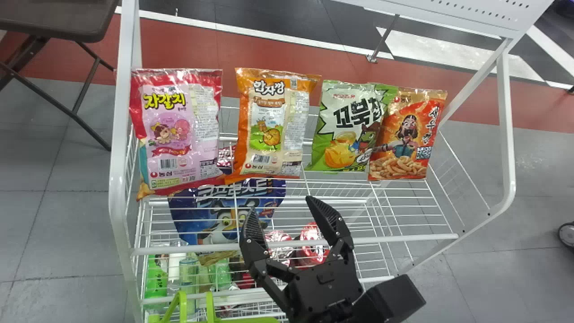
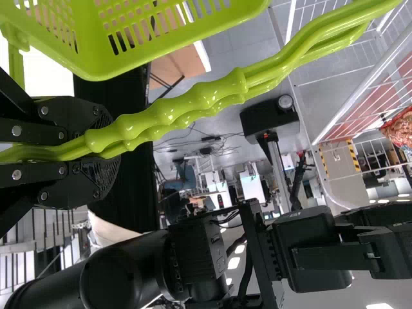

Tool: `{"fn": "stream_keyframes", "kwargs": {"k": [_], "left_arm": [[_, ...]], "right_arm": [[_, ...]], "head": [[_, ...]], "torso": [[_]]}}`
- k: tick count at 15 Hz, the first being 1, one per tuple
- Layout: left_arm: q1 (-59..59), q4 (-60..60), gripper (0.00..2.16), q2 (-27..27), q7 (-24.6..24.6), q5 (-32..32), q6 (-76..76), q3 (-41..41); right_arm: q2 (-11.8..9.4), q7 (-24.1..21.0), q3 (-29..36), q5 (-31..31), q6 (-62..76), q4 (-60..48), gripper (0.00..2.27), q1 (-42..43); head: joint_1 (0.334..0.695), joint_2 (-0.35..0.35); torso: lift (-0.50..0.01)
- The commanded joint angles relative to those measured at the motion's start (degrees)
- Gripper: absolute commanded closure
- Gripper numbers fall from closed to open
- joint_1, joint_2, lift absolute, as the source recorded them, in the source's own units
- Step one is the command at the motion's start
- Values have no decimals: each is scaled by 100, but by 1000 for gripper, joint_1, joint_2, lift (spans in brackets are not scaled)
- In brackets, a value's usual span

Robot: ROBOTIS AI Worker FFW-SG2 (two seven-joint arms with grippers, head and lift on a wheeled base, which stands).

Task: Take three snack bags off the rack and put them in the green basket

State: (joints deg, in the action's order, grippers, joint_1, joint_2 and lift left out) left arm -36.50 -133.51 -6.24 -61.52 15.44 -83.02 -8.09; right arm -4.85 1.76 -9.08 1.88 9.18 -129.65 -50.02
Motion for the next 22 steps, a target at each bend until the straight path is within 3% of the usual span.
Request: {"fn": "stream_keyframes", "kwargs": {"k": [1,13,21,22], "left_arm": [[-15,-9,1541,0,0,11,9,0],[-59,27,1541,9,8,152,44,-44],[-33,264,1541,17,96,117,431,-316],[-24,281,1541,17,96,117,501,-360]], "right_arm": [[-7,0,3,-4,0,1,130,2],[-42,0,-6,-21,-176,186,130,300],[2,194,-516,-267,-1881,1285,130,2638],[11,255,-568,-355,-2162,1373,130,2884]], "head": [[695,-350],[695,-350],[695,-350],[695,-321]], "torso": [[-26],[-26],[-26],[-26]]}}
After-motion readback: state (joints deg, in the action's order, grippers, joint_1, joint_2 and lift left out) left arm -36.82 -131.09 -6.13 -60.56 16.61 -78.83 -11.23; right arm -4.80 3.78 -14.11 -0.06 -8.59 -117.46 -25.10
